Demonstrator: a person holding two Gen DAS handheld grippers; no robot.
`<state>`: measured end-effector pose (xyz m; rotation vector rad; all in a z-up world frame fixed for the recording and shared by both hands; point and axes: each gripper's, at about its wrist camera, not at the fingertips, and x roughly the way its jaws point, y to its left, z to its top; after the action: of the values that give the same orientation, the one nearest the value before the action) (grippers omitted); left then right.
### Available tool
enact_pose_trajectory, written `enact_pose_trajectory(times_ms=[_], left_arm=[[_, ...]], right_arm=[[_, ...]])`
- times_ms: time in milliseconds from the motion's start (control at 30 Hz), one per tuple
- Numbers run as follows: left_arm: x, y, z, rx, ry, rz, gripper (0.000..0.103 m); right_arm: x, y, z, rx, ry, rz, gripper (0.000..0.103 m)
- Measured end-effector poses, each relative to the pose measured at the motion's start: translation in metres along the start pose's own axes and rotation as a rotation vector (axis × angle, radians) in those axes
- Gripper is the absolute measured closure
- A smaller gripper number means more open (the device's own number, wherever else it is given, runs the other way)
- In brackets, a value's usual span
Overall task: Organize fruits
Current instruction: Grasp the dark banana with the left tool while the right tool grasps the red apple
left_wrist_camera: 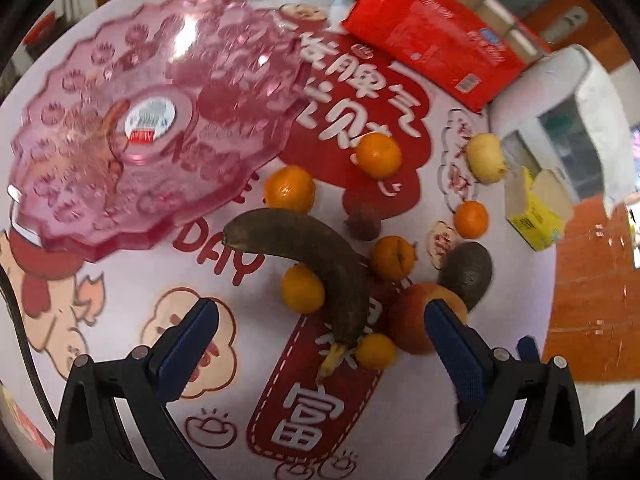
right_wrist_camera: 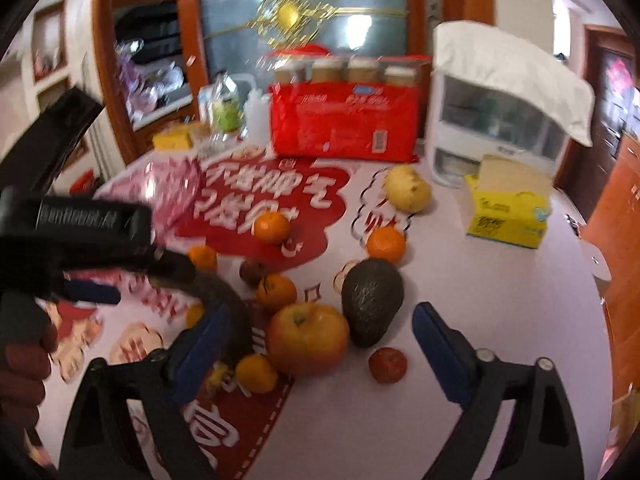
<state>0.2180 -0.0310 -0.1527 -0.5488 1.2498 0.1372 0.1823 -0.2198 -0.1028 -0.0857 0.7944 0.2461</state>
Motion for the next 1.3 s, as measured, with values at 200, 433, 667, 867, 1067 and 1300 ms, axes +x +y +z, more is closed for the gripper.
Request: enact_pose_trajectory(times_ms=[200, 433, 667, 867, 1067, 1300], left_arm=[[0.031, 0.002, 0.003, -0.067, 0.009, 0.031, 0.009], [0.055, 0.003, 0.009, -0.106, 0.008, 0.073, 0.018], [0.065, 0.004, 0.017, -0.132, -0.023, 0.040, 0.022], [0.065, 0.001, 0.021, -0.114, -0.058, 0.079, 0.030], [0.062, 0.002, 0.021, -0.105, -0.063, 0.042, 0.041], [0.064, 0.000, 0.018, -0.101, -0.066, -0.030, 0.053]], right_arm=[[0.030, 0.002, -0.013, -0.031, 0.057, 0.017, 0.019], [0.048, 0.006, -0.021, -0.030, 0.091, 0.029, 0.027], [0.056, 0.008, -0.023, -0.024, 0.081, 0.049, 0.028], [0.062, 0.010, -0.020, -0.003, 0.054, 0.046, 0.028], [0.069, 0.006, -0.016, 0.048, 0.047, 0.048, 0.035], [0.066, 0.007, -0.017, 0.036, 0.063, 0.045, 0.035]])
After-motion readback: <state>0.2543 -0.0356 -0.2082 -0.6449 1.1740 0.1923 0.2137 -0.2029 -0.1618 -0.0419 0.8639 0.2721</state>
